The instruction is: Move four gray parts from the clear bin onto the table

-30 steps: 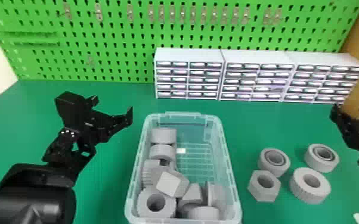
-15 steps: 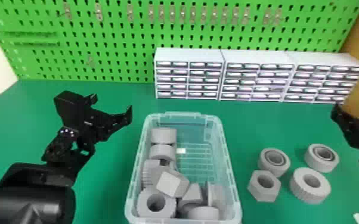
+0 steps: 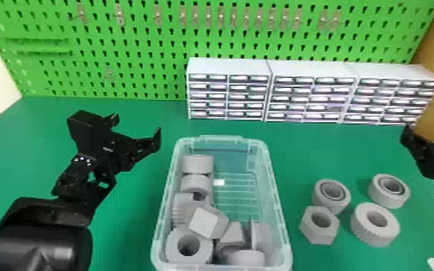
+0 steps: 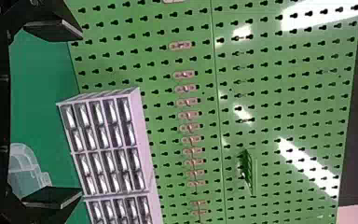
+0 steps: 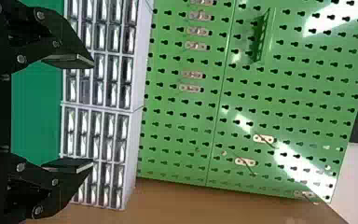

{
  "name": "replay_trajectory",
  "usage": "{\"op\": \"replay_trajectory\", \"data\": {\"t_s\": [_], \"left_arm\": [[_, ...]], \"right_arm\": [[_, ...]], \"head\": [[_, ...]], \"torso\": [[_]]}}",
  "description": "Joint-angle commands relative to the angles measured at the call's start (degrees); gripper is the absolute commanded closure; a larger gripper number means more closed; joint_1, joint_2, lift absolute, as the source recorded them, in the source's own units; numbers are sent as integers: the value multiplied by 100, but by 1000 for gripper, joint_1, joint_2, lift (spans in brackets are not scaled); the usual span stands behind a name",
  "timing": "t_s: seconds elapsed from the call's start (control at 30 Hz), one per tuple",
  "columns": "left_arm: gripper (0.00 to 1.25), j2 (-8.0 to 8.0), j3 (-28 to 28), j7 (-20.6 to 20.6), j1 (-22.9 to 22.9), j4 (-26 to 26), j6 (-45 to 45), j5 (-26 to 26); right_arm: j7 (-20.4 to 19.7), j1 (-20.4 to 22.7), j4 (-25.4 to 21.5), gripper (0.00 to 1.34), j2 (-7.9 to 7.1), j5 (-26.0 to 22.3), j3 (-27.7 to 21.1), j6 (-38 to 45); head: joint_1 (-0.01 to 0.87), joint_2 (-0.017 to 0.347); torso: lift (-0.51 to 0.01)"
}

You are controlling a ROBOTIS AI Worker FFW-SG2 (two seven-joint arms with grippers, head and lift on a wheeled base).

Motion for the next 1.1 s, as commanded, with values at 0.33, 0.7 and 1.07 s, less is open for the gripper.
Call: {"op": "replay_trajectory", "data": {"t_s": [0.33,0.7,1.07], "left_arm": [[111,-18,6,0,15,0,-99,64],[113,-18,15,0,15,0,-196,46],[113,-26,-11,97,-12,0,-266,55]], "right_arm": [[1,0,26,509,-40,-7,66,-2],[1,-17,26,509,-93,10,101,-2],[1,9,44,509,-93,45,83,-2]], "head": [[678,34],[678,34],[678,34]], "torso": [[-50],[-50],[-50]]}}
